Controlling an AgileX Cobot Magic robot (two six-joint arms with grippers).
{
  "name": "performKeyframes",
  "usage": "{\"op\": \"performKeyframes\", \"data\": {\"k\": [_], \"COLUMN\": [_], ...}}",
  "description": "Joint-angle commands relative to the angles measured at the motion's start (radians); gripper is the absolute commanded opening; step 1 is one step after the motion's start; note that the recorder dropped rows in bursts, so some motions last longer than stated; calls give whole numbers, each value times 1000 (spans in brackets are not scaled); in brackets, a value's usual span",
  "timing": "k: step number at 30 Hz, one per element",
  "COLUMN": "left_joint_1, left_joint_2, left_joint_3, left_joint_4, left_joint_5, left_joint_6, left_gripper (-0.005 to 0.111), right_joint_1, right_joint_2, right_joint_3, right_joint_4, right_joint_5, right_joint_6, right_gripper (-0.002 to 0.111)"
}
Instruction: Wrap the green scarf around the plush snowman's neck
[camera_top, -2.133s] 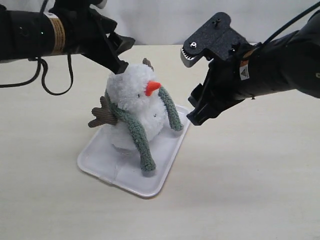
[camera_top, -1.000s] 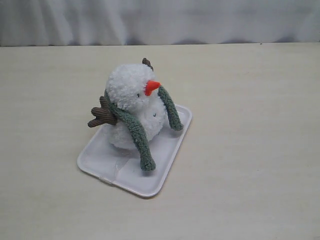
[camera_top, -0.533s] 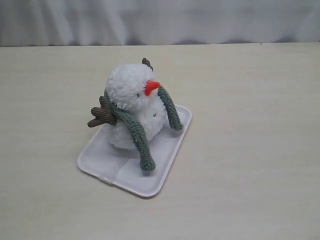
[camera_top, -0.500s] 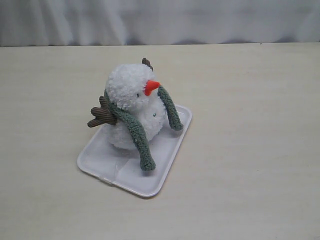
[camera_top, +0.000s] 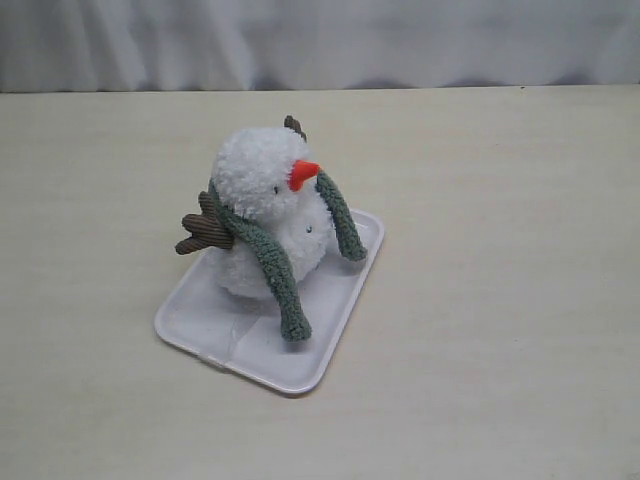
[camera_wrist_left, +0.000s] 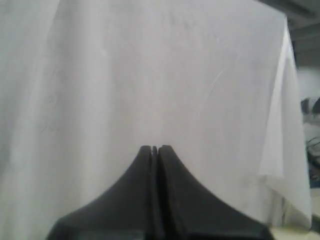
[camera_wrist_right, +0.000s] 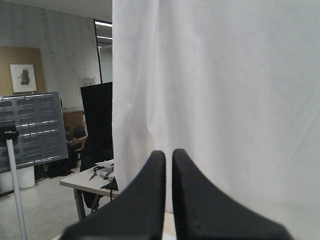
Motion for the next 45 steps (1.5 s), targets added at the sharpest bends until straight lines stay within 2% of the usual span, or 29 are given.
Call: {"op": "performKeyframes", "data": {"k": [1, 9, 12, 15, 24, 26, 27, 33, 43, 45], "left_joint_1": [91, 376, 460, 510, 520, 520, 520, 520, 520, 499], "left_joint_2": [-63, -227, -227, -227, -227, -227, -227, -227, -227, -227], "left_joint_3": [22, 184, 238, 294, 482, 482, 482, 482, 482, 482], "left_joint_4": [-113, -106, -88, -65, -62, -62, -46, 36, 9, 26], "left_joint_5": [152, 119, 98, 98, 86, 100, 165, 332, 321, 321], "left_joint_6": [173, 168, 168, 168, 168, 168, 170, 174, 170, 170], "left_gripper": [0, 0, 0, 0, 0, 0, 0, 0, 0, 0], "right_joint_1": [1, 1, 1, 1, 1, 1, 1, 1, 1, 1], "right_joint_2": [-6, -6, -6, -6, -6, -6, -6, -6, -6, -6], "right_joint_3": [5, 5, 5, 5, 5, 5, 5, 5, 5, 5], "right_joint_4": [2, 2, 2, 2, 2, 2, 2, 2, 2, 2], "right_joint_5": [3, 3, 5, 3, 3, 3, 3, 3, 3, 3], "right_joint_6": [5, 5, 5, 5, 5, 5, 5, 5, 5, 5], "right_gripper": [4, 4, 4, 4, 4, 4, 4, 4, 4, 4]}}
